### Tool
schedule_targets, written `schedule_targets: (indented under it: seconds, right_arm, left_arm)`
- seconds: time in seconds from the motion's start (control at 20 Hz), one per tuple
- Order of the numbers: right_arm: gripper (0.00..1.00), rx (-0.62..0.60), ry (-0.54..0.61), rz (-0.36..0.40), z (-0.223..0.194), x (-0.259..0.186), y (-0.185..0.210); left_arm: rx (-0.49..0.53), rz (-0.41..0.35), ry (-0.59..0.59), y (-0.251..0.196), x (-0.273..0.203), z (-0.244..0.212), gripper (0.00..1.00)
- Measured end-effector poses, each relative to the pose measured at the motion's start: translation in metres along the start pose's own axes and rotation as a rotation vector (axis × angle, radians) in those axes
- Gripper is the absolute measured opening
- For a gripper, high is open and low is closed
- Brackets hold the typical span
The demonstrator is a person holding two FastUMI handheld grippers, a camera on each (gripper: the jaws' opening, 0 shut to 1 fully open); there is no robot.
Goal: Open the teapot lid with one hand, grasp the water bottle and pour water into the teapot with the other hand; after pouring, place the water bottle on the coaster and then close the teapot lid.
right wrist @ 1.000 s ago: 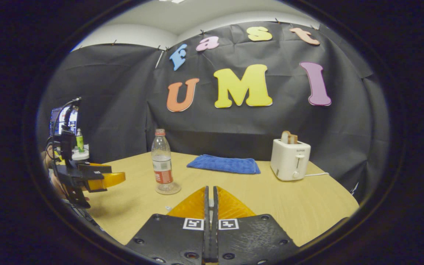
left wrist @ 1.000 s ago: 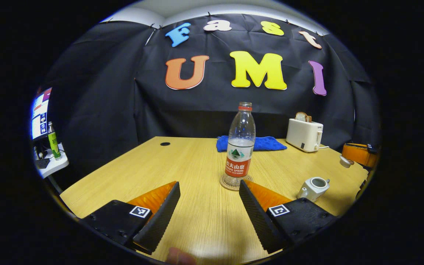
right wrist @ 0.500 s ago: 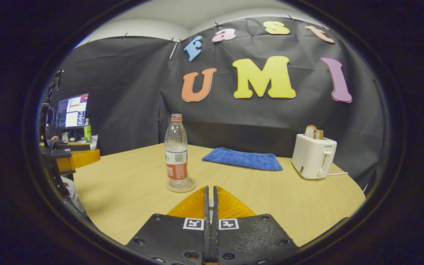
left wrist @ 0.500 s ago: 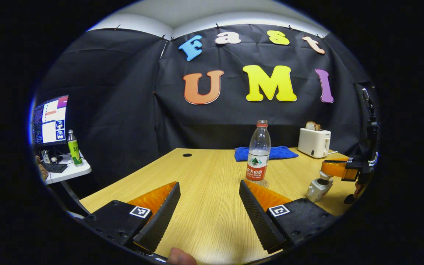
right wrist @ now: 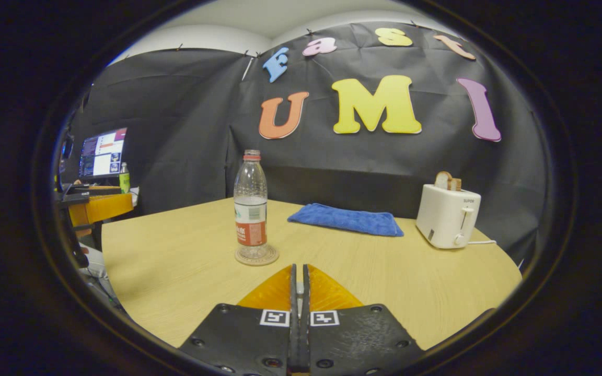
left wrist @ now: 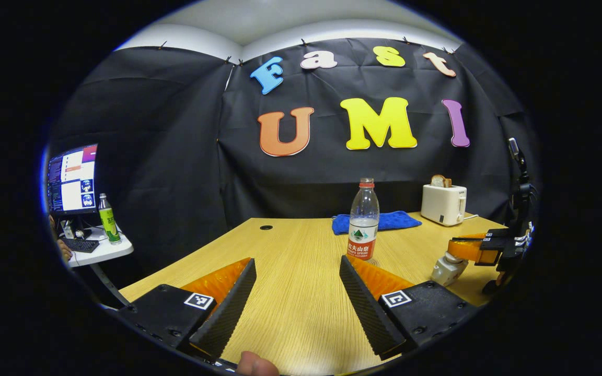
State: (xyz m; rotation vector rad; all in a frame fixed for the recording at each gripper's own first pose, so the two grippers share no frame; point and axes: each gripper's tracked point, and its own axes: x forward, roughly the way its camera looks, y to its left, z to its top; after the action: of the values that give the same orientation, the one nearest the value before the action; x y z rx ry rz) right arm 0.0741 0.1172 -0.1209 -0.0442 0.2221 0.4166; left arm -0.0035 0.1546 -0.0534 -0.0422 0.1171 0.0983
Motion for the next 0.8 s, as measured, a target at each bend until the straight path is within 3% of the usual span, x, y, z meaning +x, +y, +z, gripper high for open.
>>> schedule_targets:
  seconds: [0.35, 0.5, 0.65, 0.7, 0.75, 0.8]
  right_arm:
    - [0.0, -0.007, -0.004, -0.008, -0.007, 0.002, 0.001]
    - [0.05, 0.019, -0.036, -0.015, 0.0, -0.002, -0.002]
    - [0.16, 0.084, -0.076, -0.035, 0.013, -0.008, -0.009]
    - [0.24, 0.098, -0.086, -0.042, 0.019, -0.013, -0.013]
    - [0.46, 0.102, -0.102, -0.063, 0.027, -0.019, -0.02]
    - [0.53, 0.104, -0.12, -0.092, 0.035, -0.029, -0.029]
  left_arm:
    - [0.0, -0.008, -0.016, -0.01, -0.004, 0.008, 1.0]
    - [-0.02, -0.007, -0.046, -0.018, -0.006, 0.019, 1.0]
    - [-0.054, -0.035, -0.084, -0.04, -0.007, 0.035, 1.0]
    - [-0.065, -0.05, -0.094, -0.05, -0.006, 0.04, 1.0]
    - [-0.072, -0.067, -0.106, -0.061, -0.006, 0.047, 1.0]
    - [-0.077, -0.086, -0.119, -0.072, -0.005, 0.053, 1.0]
